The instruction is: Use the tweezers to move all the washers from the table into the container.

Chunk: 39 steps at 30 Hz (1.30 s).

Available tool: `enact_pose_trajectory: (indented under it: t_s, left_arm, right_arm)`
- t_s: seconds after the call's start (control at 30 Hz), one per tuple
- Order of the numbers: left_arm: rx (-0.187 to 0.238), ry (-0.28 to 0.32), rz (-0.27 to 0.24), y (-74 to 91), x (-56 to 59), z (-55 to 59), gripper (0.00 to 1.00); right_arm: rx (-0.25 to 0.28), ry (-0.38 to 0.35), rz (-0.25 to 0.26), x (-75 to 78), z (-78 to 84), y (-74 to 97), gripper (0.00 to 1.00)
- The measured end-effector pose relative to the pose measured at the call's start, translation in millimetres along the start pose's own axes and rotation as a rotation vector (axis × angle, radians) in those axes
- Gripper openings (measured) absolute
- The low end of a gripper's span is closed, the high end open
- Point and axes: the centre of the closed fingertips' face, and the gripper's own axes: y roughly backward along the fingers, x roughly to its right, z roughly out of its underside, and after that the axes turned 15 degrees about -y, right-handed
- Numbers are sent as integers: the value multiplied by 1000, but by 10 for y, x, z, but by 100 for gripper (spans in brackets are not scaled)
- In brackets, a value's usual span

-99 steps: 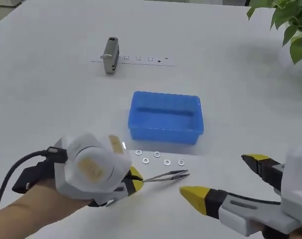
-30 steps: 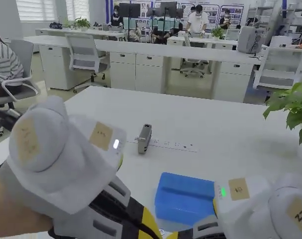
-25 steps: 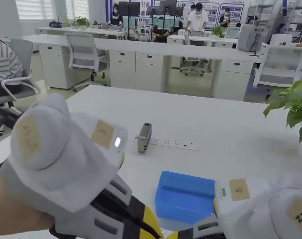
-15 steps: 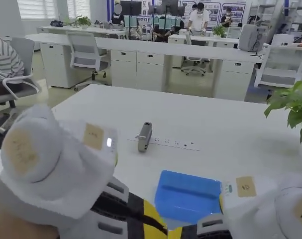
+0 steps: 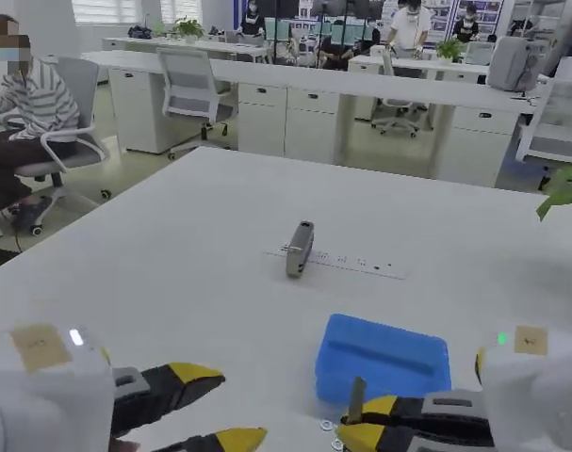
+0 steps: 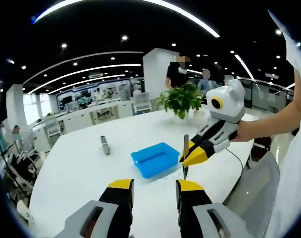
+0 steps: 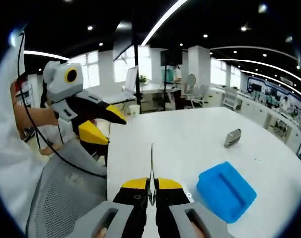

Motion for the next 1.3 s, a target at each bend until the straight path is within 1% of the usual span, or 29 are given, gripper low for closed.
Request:
enact_pose_trajectory:
  t_s: [0.07,0.1,0.13,0.17,0.2,0.23,0.33,0.37,0.43,0.47,0.5,0.53,0.57,0.63,0.7,0.73,0.8,0.9,1.0,1.13,1.23,1.3]
  left_arm:
    - [-22,9,-52,-2,-66,107,43]
    - [-54,7,-99,2,-125,210,47]
    - [-64,-6,-121,2,-155,253,50]
    - [-66,-28,-164,8,-201,296,49]
    - [-78,-35,-188,7,-213,323,48]
    - [-93,-26,-219,2,-227,366,51]
    - [-84,2,-239,-44,-201,397,63]
    - [-88,14,-250,-64,-196,421,66]
    - [-92,26,-255,-98,-184,456,70]
    - [-98,26,-268,-106,-199,481,74]
    - [-112,4,-310,-102,-257,520,80]
    - [-112,2,-318,-110,-267,536,89]
    - [-110,-1,-322,-114,-274,546,92]
    - [-113,20,-320,-127,-294,577,92]
    - [-106,51,-305,-166,-283,601,93]
    - [-112,63,-300,-185,-275,621,94]
    - [-117,67,-286,-211,-250,642,95]
    - [-130,58,-271,-224,-216,673,94]
    - [-141,43,-262,-231,-192,691,93]
    - [-154,31,-250,-242,-166,714,91]
    - [-156,17,-258,-232,-178,715,90]
    - [-161,22,-263,-228,-189,728,89]
  right_arm:
    - [16,-23,15,80,-19,-20,0]
    - [29,-39,21,116,-33,-31,0]
    - [46,-67,28,159,-46,-47,0]
    - [55,-72,32,185,-53,-56,0]
    - [66,-76,45,225,-56,-71,0]
    - [76,-78,56,254,-61,-80,0]
    - [100,-108,67,338,-56,-134,1]
    - [103,-111,70,361,-51,-153,1]
    - [102,-117,83,423,-26,-198,1]
    - [103,-118,91,450,-18,-212,1]
    - [108,-119,99,486,-14,-231,1]
    - [111,-122,104,510,-14,-242,1]
    - [118,-126,112,543,-15,-255,1]
    - [143,-124,140,625,-27,-274,1]
    - [169,-130,177,727,-34,-287,1]
    - [170,-131,175,743,-24,-303,1]
    - [168,-141,179,793,0,-343,1]
    - [160,-133,195,853,48,-414,1]
    - [172,-134,207,893,75,-475,2]
    - [167,-146,220,959,163,-590,1]
    - [171,-144,230,1005,207,-654,1]
    - [173,-148,233,1021,218,-685,2]
